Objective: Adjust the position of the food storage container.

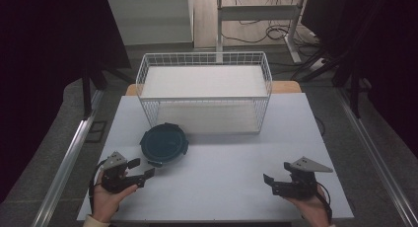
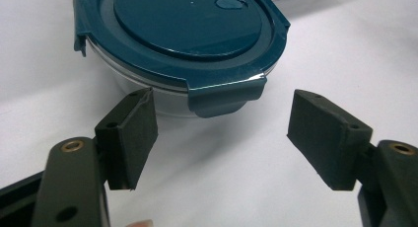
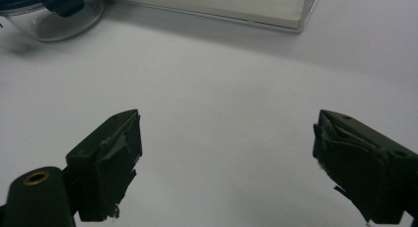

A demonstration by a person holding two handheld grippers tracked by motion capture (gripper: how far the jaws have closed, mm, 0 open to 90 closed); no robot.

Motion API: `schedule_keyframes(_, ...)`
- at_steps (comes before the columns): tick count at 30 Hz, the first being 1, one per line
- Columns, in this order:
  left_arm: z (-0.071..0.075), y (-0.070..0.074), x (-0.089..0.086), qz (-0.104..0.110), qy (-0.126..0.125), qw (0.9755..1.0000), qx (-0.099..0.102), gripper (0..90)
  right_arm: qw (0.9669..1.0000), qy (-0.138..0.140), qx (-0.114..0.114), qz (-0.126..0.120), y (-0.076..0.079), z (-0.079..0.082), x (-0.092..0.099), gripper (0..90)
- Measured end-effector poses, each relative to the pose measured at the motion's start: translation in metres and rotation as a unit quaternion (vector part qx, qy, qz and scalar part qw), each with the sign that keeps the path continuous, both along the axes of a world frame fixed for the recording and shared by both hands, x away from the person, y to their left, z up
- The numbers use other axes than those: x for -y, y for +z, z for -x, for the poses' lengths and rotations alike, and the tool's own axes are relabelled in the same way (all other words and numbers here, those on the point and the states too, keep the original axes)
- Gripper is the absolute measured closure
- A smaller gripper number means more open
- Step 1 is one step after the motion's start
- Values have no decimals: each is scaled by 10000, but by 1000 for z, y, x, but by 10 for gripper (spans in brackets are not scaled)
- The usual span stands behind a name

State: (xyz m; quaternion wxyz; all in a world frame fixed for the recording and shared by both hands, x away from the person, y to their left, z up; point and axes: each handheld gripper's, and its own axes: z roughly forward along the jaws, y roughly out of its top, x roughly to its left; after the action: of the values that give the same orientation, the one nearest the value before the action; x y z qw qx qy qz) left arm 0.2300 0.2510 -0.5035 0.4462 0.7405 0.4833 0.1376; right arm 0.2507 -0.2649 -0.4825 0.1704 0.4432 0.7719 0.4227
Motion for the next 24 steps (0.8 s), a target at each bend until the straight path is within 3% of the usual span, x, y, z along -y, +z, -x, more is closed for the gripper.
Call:
schedule_keyframes(14,-1,0,-2,45,93,9999,-75,259,9997,-171,109,109,-1,-1,5,147)
schedule_keyframes(20,-1,0,-1,37,71,9999,-84,258,9997,-206,134,-10,3,1,8,162)
schedule_keyframes(24,-1,3,-2,53,81,9999,-99,257,9997,-247,33,-77,1,-3,9,166)
